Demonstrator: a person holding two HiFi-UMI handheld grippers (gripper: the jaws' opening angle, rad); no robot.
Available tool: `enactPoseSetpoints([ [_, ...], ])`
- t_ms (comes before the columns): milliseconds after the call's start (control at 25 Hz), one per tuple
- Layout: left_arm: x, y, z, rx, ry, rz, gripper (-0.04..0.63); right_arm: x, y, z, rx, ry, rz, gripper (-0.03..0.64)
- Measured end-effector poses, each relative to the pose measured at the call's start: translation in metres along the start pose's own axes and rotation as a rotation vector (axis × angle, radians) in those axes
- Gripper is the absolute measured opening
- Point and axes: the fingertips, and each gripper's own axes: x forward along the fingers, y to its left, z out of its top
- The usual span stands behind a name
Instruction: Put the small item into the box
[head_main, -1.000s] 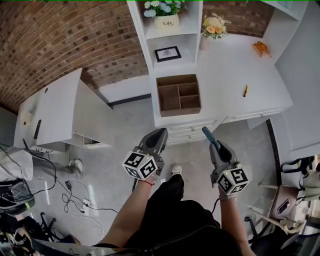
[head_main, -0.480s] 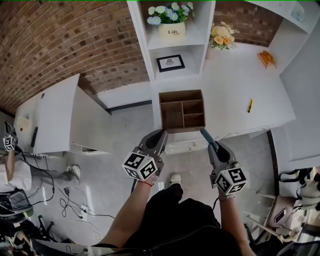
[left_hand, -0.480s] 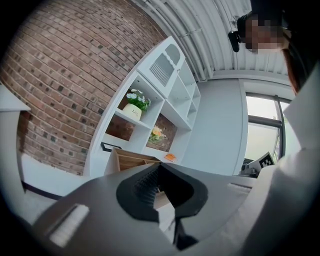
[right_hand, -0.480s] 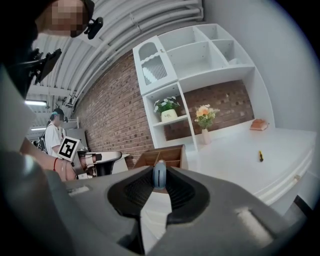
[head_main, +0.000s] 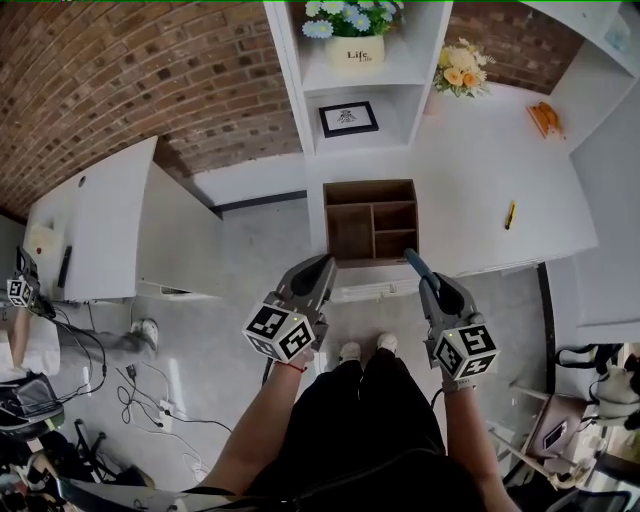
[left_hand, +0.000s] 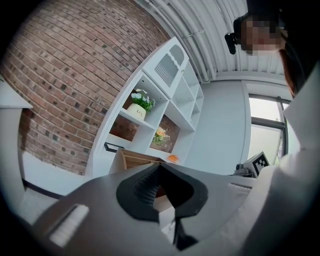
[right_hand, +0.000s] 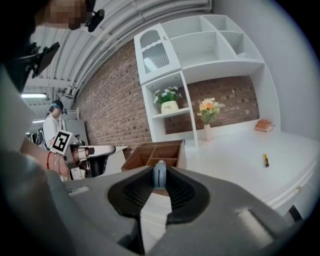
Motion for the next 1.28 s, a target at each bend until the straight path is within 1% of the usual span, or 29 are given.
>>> enactPoseSetpoints([
  [240, 0.003, 0.013, 0.000, -0.005, -0.008, 0.043, 0.002, 0.027, -0.005, -0.007, -0.088, 0.107, 0.034, 0.071],
  [480, 0.016, 0.027, 0.018, 0.007, -0.039, 0.084, 0.002, 0.051, -0.005, -0.013, -0.215, 0.227, 0.093, 0.069],
  [600, 0.024, 0.036, 0.025, 0.006, -0.053, 0.112, 0.002, 0.061, -0.004, -0.012, -0.240, 0.247, 0.120, 0.069],
  [720, 0.030, 0.038, 0.026, 0.004, -0.056, 0.124, 0.002, 0.067, -0.003, -0.013, -0.260, 0.271, 0.151, 0.071],
  [920, 0.038, 0.042, 0.025, 0.015, -0.049, 0.142, 0.002, 0.076, -0.001, -0.019, -0.325, 0.309, 0.202, 0.072],
  [1080, 0.041, 0.046, 0.026, 0.006, -0.057, 0.155, 0.002, 0.083, 0.002, -0.019, -0.335, 0.333, 0.228, 0.072],
  [1280, 0.043, 0.050, 0.027, 0.002, -0.066, 0.167, 0.002, 0.091, 0.010, -0.024, -0.414, 0.356, 0.270, 0.071],
])
